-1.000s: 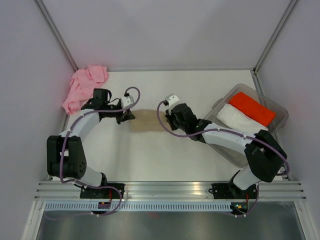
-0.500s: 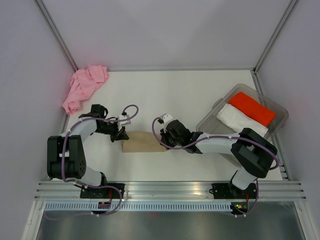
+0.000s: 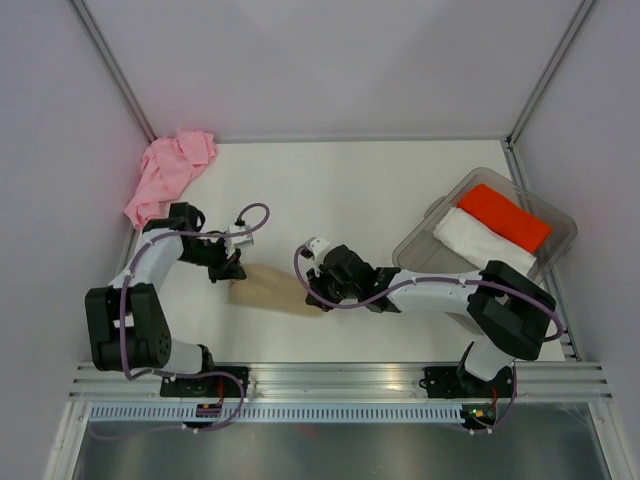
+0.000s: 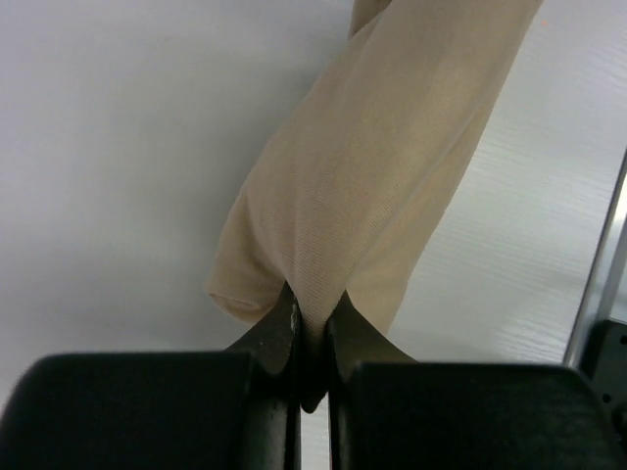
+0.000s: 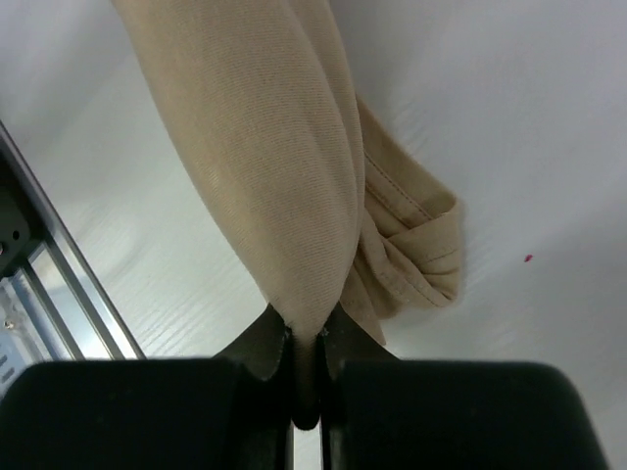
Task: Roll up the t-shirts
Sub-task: Roll the tshirt
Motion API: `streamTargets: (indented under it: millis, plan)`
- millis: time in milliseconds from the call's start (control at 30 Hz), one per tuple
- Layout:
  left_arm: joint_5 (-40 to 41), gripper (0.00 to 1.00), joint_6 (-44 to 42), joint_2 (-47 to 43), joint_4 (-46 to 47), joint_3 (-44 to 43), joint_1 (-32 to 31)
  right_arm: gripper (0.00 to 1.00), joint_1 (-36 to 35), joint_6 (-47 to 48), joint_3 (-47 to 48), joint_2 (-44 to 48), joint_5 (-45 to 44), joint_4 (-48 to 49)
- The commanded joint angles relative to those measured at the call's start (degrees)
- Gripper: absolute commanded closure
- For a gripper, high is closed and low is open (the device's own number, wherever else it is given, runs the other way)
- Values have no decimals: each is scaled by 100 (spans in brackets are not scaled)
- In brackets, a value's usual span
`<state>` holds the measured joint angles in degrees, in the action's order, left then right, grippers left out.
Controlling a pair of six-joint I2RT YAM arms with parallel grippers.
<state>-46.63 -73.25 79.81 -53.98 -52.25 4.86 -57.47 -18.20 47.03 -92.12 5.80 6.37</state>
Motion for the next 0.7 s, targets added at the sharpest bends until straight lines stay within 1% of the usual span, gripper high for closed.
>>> streamTargets:
  millis: [0, 33, 67, 133, 267, 300, 333, 367, 400, 433, 500, 600, 667]
  plan:
    - [374, 97, -611, 578, -965, -321, 277, 93, 157, -149, 140, -297, 1044, -532]
    - [357, 96, -602, 658, -992, -408, 461, 87, 262, -227, 149, -368, 1237, -506]
    - [330, 95, -559, 763, -1053, -452, 550, 86, 306, -272, 193, -542, 1604, -470]
    - [286, 92, -541, 983, -1159, -575, 769, 86, 394, -386, 254, -737, 1879, -417]
    - [461, 82, -532, 1168, -1282, -471, 885, 84, 439, -649, 448, -1115, 2144, -348]
    - [523, 81, -532, 1212, -1282, -436, 893, 81, 430, -685, 465, -1124, 2153, -260]
    - [524, 80, -532, 1230, -1282, -392, 937, 72, 465, -729, 509, -1124, 2136, -233]
    - [506, 80, -532, 1247, -1265, -374, 972, 68, 465, -747, 535, -1090, 2075, -268]
    - [410, 83, -506, 1274, -1230, -400, 1007, 62, 482, -703, 562, -1054, 2030, -329]
    - [374, 88, -401, 1343, -1195, -417, 1086, 59, 491, -651, 588, -1011, 1987, -364]
    - [313, 91, -295, 1432, -1072, -487, 1218, 51, 483, -501, 527, -782, 1820, -365]
    - [225, 92, -321, 1634, -1062, -497, 1324, 44, 483, -352, 194, -282, 1557, -41]
    - [190, 92, -479, 1599, -1071, -436, 1386, 42, 491, -360, -175, 53, 1459, 354]
